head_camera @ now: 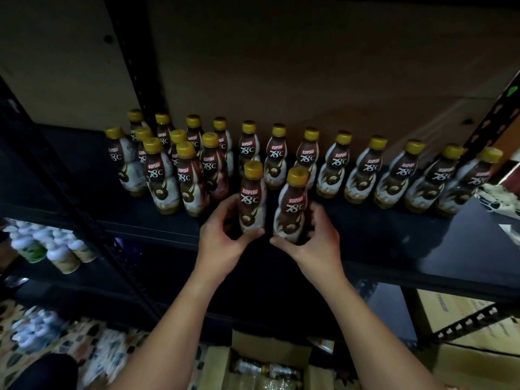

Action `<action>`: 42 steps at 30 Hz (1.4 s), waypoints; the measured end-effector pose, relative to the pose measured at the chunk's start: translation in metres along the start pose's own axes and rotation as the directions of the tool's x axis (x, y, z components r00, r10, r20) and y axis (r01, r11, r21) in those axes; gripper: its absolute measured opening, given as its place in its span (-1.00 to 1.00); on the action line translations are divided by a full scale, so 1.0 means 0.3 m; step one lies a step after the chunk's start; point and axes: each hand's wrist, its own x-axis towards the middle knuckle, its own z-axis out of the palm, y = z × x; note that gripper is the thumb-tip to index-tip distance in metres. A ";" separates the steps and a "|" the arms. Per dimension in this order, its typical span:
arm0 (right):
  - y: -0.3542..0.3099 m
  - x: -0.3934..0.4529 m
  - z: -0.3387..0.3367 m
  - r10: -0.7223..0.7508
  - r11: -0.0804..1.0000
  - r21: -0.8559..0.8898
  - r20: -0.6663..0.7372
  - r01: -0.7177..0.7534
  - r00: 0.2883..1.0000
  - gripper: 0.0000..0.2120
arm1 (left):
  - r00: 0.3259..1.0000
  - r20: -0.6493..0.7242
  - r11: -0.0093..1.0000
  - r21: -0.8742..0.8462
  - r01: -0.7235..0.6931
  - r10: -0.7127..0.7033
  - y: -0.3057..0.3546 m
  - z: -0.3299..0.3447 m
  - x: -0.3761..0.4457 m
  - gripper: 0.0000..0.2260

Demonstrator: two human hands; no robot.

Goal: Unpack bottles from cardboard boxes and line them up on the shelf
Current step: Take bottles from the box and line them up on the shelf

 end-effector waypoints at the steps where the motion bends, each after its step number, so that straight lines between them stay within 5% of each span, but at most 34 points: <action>1: -0.005 0.006 0.006 -0.001 1.000 -0.007 0.000 0.001 1.000 -0.21 | 1.000 -0.014 1.000 0.003 0.002 -0.002 -0.002 -0.003 0.004 -0.37; 12: -0.053 0.138 0.139 0.026 0.997 -0.079 0.032 -0.024 0.999 -0.23 | 0.992 -0.119 0.976 0.216 -0.024 0.051 -0.053 -0.061 0.099 -0.36; 22: -0.052 0.175 0.226 -0.001 0.992 -0.129 0.037 0.005 0.999 -0.06 | 0.990 -0.138 0.962 0.272 -0.002 0.041 -0.097 -0.107 0.123 -0.37; 33: -0.058 0.164 0.243 -0.071 0.984 -0.155 0.086 0.084 0.994 -0.17 | 0.987 -0.159 0.958 0.286 0.027 0.019 -0.124 -0.112 0.125 -0.53; 42: -0.062 0.154 0.231 -0.030 0.985 -0.166 0.109 0.048 0.994 -0.20 | 0.976 -0.144 0.906 0.414 -0.090 0.162 -0.118 -0.113 0.108 -0.57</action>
